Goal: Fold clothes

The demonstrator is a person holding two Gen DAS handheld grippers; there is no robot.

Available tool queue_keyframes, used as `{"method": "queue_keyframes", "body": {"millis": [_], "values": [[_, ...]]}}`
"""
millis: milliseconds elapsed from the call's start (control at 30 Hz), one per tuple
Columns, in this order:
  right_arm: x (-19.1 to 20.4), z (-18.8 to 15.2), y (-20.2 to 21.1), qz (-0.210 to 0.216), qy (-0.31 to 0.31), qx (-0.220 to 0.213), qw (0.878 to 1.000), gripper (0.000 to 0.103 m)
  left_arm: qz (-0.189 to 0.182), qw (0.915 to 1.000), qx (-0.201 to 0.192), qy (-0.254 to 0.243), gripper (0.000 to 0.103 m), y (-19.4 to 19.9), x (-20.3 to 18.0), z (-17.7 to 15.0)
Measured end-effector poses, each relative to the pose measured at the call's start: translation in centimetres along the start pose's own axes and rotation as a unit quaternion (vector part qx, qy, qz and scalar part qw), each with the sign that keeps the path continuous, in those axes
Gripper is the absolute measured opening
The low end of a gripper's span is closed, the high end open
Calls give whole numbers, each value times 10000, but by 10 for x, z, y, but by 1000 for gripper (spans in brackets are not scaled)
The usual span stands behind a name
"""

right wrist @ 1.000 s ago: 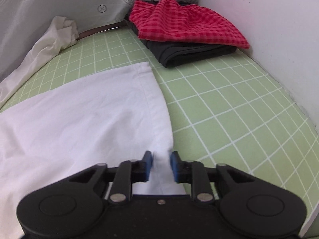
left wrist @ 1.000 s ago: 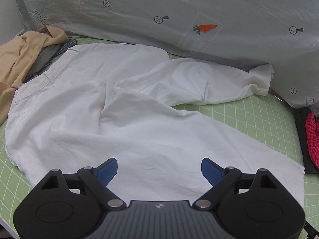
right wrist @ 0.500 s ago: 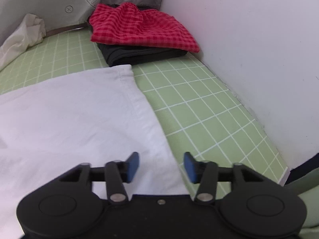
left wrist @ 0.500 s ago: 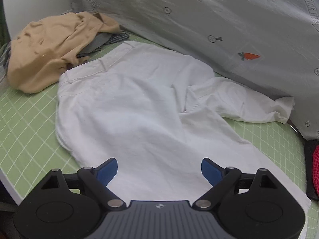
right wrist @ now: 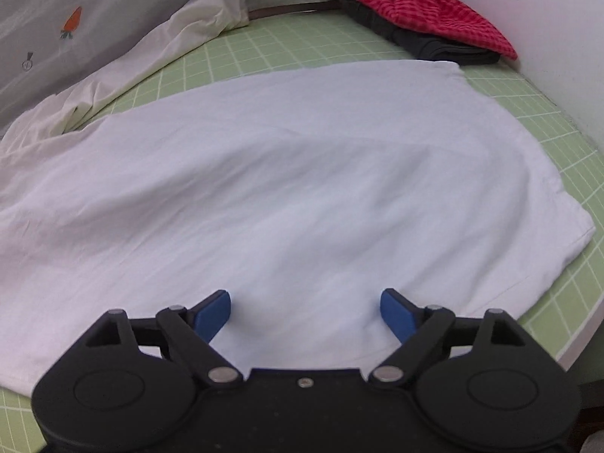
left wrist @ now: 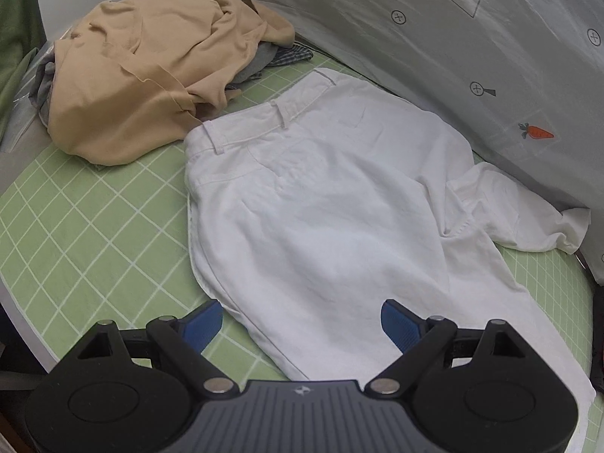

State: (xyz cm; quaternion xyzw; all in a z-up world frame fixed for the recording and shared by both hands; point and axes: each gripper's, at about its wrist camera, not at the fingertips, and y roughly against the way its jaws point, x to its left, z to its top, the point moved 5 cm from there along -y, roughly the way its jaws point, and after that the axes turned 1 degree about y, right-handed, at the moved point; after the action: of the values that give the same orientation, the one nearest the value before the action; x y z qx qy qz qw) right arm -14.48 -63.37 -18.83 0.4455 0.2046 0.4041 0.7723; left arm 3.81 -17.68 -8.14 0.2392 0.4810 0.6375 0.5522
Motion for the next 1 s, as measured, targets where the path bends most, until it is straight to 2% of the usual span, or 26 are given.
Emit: {"method": "queue_keyframes", "body": {"millis": [67, 100, 200, 500, 567, 600, 667, 700, 733, 833, 1000], "values": [[17, -6, 0, 58, -45, 153, 9999, 90, 4, 10000, 47, 14, 91, -8, 14, 12], [24, -9, 0, 16, -56, 195, 9998, 94, 2, 9999, 101, 38, 91, -14, 22, 19], [47, -14, 0, -274, 63, 258, 9993, 96, 48, 9996, 278, 69, 91, -35, 44, 40], [92, -18, 6, -656, -381, 496, 9959, 96, 65, 9970, 753, -192, 89, -103, 77, 87], [99, -17, 9, -681, -481, 532, 9951, 96, 61, 9963, 809, -297, 84, -115, 78, 92], [102, -16, 10, -692, -535, 539, 9947, 96, 46, 9960, 815, -351, 75, -119, 78, 93], [107, -16, 13, -742, -694, 512, 9935, 96, -45, 9958, 817, -420, 53, -123, 78, 93], [109, -15, 15, -727, -778, 477, 9932, 96, -83, 9960, 801, -398, 30, -123, 79, 92], [111, -14, 18, -692, -854, 443, 9929, 96, -143, 9962, 769, -374, 24, -122, 80, 91], [117, -11, 25, -582, -905, 341, 9936, 96, -283, 9973, 561, -375, 18, -112, 85, 87], [127, -10, 28, -467, -702, 211, 9962, 96, -218, 9987, 362, -269, 17, -91, 104, 68]]}}
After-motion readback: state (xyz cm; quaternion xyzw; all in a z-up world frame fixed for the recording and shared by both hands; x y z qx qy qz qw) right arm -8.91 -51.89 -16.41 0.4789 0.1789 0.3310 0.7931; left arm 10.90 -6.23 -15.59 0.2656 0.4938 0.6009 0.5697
